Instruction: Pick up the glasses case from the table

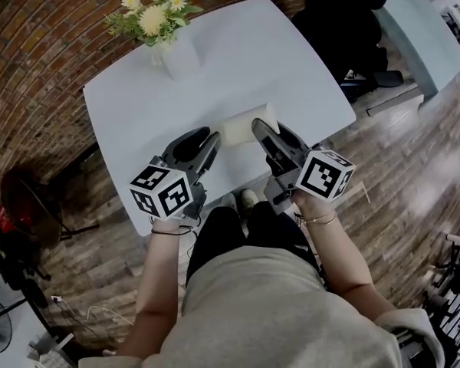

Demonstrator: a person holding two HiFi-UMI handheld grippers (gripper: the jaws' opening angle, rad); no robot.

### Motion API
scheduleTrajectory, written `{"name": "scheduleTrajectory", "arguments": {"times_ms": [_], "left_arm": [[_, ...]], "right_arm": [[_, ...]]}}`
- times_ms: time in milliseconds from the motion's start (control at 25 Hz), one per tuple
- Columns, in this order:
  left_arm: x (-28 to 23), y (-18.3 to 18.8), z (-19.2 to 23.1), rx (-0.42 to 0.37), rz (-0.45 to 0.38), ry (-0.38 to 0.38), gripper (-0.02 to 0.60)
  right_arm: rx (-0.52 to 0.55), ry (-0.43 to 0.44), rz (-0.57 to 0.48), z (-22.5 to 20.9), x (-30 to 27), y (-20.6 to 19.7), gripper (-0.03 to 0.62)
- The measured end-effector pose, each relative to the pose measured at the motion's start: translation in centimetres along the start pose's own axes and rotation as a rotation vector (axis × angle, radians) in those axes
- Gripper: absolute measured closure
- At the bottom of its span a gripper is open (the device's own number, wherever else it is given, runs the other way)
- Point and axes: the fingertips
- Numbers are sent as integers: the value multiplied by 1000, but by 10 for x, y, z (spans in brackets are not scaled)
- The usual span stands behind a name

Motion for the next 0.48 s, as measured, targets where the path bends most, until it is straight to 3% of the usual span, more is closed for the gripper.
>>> {"name": "scheduleTrajectory", "arguments": {"times_ms": [240,480], "left_arm": [[9,39,-13,24,-83,-26,543],[14,54,-23,33,-104,-6,548]], "right_arm": [[29,38,-49,23,-9,27,456],[43,63,-95,38,-10,49,456]]}}
Point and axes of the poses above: the fingertips, and each gripper's own axes: x backward along the fingers, z to its left, y out of its top, and after that the axes turned 13 degrees about -z, right-handed
